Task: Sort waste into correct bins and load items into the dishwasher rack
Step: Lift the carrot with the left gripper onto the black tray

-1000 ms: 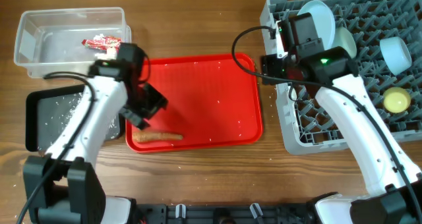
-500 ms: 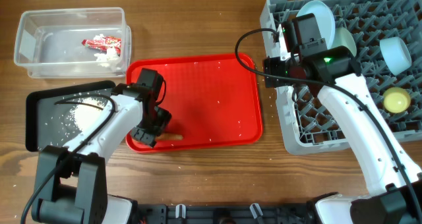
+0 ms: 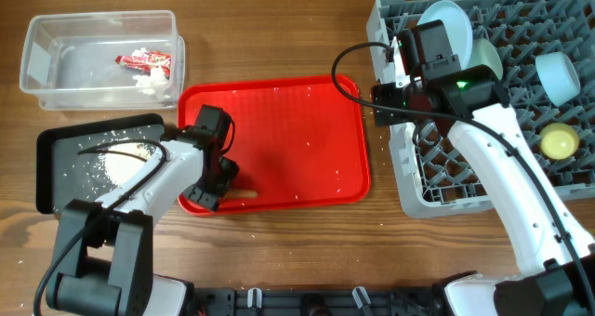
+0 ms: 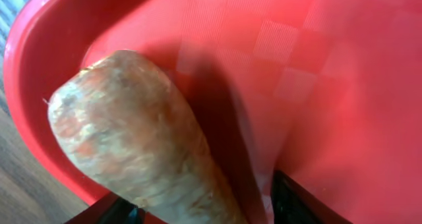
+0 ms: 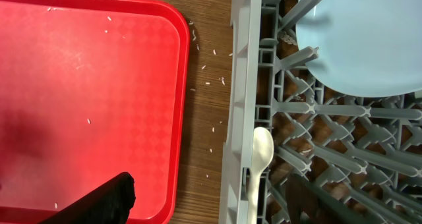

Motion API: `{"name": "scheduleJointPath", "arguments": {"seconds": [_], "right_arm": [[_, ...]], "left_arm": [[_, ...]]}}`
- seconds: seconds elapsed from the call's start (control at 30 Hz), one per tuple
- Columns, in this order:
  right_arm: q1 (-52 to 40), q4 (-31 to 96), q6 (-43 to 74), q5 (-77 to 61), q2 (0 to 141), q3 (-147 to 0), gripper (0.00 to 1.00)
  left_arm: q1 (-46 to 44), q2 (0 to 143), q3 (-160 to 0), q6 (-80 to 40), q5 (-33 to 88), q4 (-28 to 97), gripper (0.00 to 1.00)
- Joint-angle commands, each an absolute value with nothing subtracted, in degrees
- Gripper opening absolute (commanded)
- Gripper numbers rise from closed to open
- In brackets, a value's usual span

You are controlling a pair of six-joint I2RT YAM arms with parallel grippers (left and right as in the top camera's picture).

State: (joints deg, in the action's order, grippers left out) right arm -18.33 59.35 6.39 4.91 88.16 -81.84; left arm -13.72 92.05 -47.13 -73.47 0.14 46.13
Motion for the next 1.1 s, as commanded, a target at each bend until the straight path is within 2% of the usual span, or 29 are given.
{"name": "scheduleJointPath", "arguments": {"seconds": [0.0, 0.17, 0.33, 0.5, 0.63, 0.93, 1.07], "right_arm": [[-18.3, 59.6, 6.0, 4.2, 87.7, -81.7, 0.76], [-18.3, 59.9, 6.0, 4.2, 87.7, -81.7, 0.75], [-18.3, 60.2, 6.0, 4.2, 87.7, -81.7, 0.75], [-18.3, 60.3, 6.0, 4.2, 87.7, -81.7, 0.75], [-18.3, 60.3, 6.0, 4.2, 87.7, -81.7, 0.75], [-18.3, 60.3, 6.0, 4.2, 87.7, -81.7, 0.75], [-18.3, 60.3, 6.0, 4.2, 87.7, -81.7, 0.75]], "left_arm": [[-13.6, 92.8, -46.8, -74.2, -2.8, 45.0, 0.47], [-13.6, 92.8, -46.8, -74.2, -2.9, 44.2, 0.36], [-13.6, 92.8, -46.8, -74.1, -3.6, 43.5, 0.31], [-13.6, 92.8, -46.8, -73.8, -3.8, 42.8, 0.22], [-13.6, 92.2, -47.0, -73.1, -4.6, 42.8, 0.21], [-13.4, 84.0, -56.0, -55.5, -9.7, 46.7, 0.17], [-8.2, 80.0, -58.9, -52.9, -11.1, 47.6, 0.18]]}}
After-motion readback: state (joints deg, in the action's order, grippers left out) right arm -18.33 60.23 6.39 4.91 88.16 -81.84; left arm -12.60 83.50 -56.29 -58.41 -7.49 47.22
